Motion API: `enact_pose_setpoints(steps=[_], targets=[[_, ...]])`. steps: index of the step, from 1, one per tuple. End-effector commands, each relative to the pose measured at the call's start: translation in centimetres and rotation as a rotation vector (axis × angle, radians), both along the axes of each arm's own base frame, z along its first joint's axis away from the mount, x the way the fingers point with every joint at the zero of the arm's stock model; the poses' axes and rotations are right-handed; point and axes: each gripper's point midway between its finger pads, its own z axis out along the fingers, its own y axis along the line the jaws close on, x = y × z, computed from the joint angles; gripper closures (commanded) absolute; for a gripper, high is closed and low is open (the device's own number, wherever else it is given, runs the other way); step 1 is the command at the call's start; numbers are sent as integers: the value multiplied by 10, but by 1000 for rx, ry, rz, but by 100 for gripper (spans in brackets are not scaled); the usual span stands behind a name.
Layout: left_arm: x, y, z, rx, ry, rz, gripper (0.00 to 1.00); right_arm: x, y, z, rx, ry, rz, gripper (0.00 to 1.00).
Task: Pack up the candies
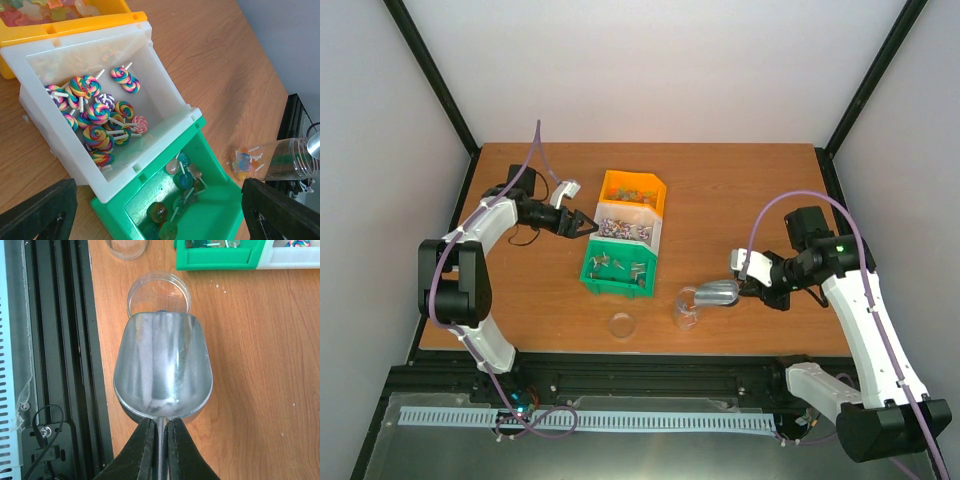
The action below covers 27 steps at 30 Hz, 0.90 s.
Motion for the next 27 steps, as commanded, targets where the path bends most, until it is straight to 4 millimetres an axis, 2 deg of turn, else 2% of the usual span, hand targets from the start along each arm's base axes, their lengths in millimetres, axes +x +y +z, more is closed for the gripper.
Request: enact_pose_setpoints(steps=[1,11,16,22,27], targets=[[12,2,10,-10,-38,11,9,0,0,7,-33,-12,-1,97],[12,7,4,37,-37,20,9,1,13,27,55,-63,27,97],[9,11,0,81,-34,26,9,10,25,44,145,-99,10,97],[18,22,-8,164,-33,53,9,33,39,63,244,-129,-26,97],[45,16,-14,199,-15,49,11,66,48,65,300,-152,-74,97]])
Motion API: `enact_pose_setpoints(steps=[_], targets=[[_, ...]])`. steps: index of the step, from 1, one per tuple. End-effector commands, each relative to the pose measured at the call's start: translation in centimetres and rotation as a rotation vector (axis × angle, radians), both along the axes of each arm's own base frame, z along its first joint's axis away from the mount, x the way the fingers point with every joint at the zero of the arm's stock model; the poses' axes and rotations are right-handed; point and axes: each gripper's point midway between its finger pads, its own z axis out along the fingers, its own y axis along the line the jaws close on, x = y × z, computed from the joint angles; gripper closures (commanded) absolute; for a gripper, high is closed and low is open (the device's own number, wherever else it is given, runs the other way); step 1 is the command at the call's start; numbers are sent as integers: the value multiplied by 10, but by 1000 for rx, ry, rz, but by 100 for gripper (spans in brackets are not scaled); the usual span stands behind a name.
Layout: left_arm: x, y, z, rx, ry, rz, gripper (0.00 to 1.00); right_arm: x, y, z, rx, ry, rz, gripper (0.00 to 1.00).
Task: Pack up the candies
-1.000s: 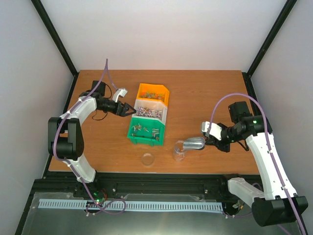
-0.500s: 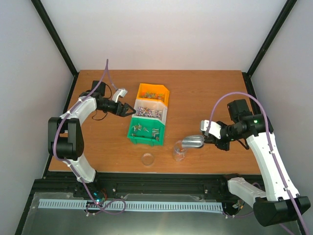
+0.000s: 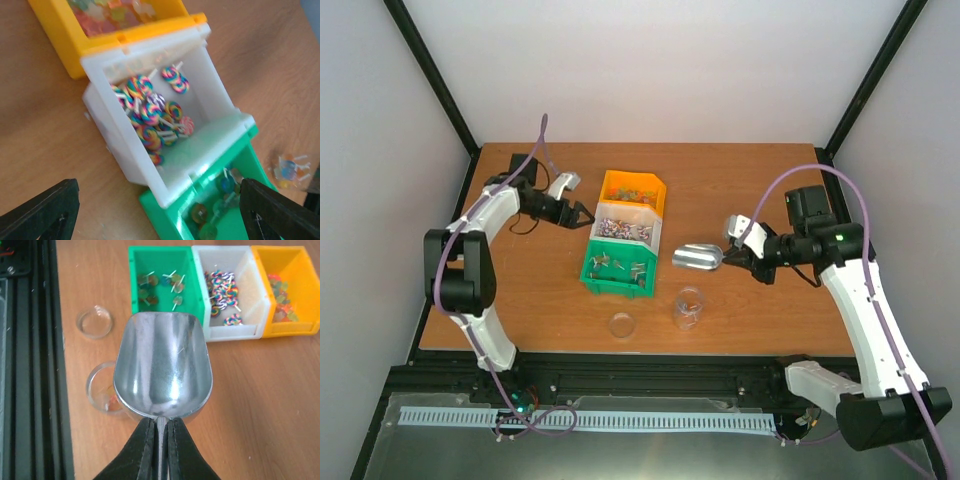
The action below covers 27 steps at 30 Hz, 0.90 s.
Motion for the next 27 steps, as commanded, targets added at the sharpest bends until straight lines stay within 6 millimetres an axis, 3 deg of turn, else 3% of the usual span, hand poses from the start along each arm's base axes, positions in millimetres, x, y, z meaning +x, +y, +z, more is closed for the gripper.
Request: enact_pose_setpoints(steps=[1,6,13,17,22,27], targets=[[29,-5,-2,52,-21,-20,12,33,14,12,93,-45,-37,97],[56,-27,-11,90,-30,-69,12,57,17,-2,103,-21,-84,97],[89,-70,-15,54,-55,-156,12,67,18,-19,95,17,-102,97],[89,-100,-29,26,-32,-233,12,69,16,-27,85,26,-113,97],[75,-144,-34,9,-35,-343,12,71,16,-36,75,50,-125,97],[79,-167,-27,1,-65,-357,12,80,20,-53,31,81,-154,97]])
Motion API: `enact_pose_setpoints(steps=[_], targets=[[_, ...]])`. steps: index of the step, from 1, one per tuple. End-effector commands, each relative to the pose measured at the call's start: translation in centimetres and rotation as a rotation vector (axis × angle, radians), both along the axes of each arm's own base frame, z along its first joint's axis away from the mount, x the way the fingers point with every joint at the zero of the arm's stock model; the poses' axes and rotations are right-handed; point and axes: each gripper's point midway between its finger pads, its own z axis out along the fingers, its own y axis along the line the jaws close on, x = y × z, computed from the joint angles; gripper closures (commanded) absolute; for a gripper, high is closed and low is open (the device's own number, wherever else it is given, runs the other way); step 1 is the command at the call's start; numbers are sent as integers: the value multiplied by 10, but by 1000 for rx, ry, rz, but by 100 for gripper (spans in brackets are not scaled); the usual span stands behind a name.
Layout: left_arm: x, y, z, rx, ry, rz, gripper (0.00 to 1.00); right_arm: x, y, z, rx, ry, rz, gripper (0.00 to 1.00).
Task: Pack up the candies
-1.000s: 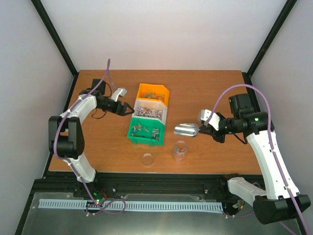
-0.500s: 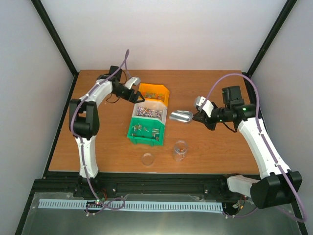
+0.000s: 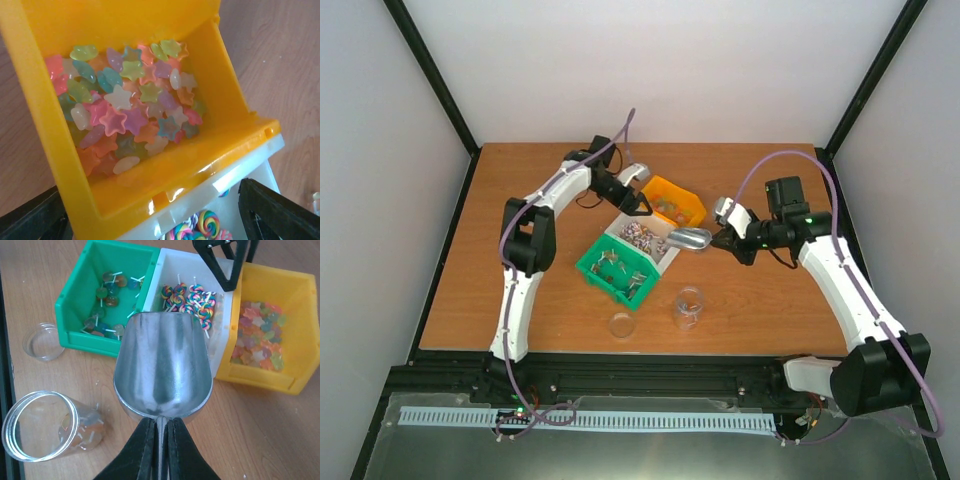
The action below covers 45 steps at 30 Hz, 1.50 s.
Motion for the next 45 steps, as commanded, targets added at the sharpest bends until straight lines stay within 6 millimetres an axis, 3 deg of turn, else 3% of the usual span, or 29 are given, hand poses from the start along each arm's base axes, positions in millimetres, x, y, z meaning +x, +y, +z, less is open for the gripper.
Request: enact_pose_setpoints(steps=[1,4,12,18,24,45], targets=[[0,-24,23,-45,-34,-44,12,11,7,-18,-50,28,-35,97],[3,-16,31,5,-68,-14,11,12,18,-24,-119,35,-52,97],[-5,33,48,69,-147,132,9,12,38,-30,-240,93,-143,97],[-23,49,32,126,-136,147,10,25,51,-34,-283,139,-190,97],[-36,53,23,121,-116,147,10,31,51,-50,-351,173,-207,97],[-43,51,11,102,-86,147,11,61,76,-107,-492,239,-195,97]])
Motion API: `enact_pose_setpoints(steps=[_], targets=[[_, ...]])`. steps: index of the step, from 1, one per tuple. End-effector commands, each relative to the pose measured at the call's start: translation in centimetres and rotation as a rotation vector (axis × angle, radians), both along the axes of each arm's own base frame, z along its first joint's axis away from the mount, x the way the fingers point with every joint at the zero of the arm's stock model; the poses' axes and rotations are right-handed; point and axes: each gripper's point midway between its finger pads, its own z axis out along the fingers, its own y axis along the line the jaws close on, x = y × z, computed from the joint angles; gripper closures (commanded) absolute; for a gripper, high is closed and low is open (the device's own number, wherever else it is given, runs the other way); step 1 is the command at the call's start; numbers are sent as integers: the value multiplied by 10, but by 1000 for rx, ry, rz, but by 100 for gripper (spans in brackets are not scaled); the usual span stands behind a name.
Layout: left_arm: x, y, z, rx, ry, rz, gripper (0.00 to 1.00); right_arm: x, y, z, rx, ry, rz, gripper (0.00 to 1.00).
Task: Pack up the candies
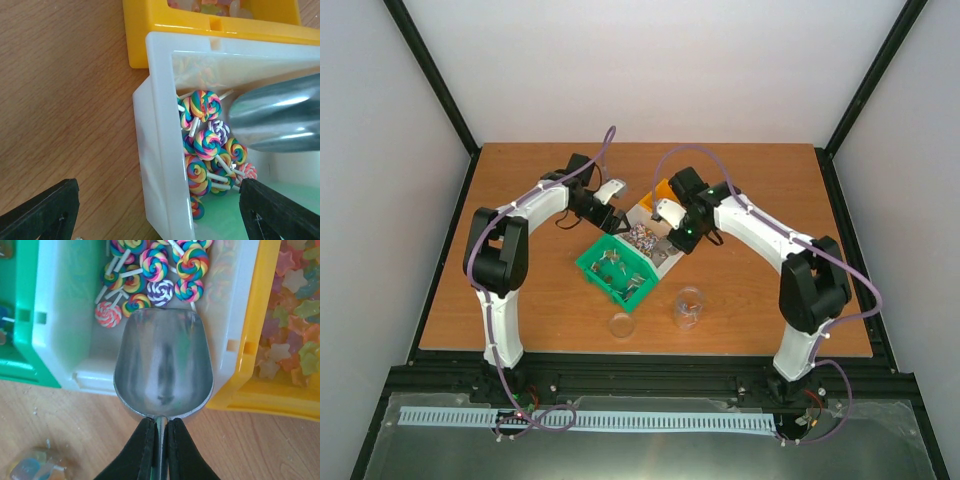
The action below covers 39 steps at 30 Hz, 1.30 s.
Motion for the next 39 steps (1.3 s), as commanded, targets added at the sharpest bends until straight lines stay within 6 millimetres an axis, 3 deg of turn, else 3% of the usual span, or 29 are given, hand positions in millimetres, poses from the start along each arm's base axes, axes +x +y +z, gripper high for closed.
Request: enact_pose_setpoints(steps=[1,13,18,28,32,39], targets=[[4,-4,19,-38,-40,5,11,5,4,-10,-33,25,-3,97],[-7,-10,6,-71,12,-24,19,16,24,-54,21,42,32,97],[-10,-11,1,-77,36,-32,22,25,38,-63,97,-10,55,97],[-6,-10,-4,-110,90,-20,24,30,76,-63,351,-153,178,97],[-4,-6,-7,-126,106,-20,29,30,90,-59,424,-149,211,97],[-24,-25,9,-261,145,-122,44,41,108,-43,530,-195,227,97]])
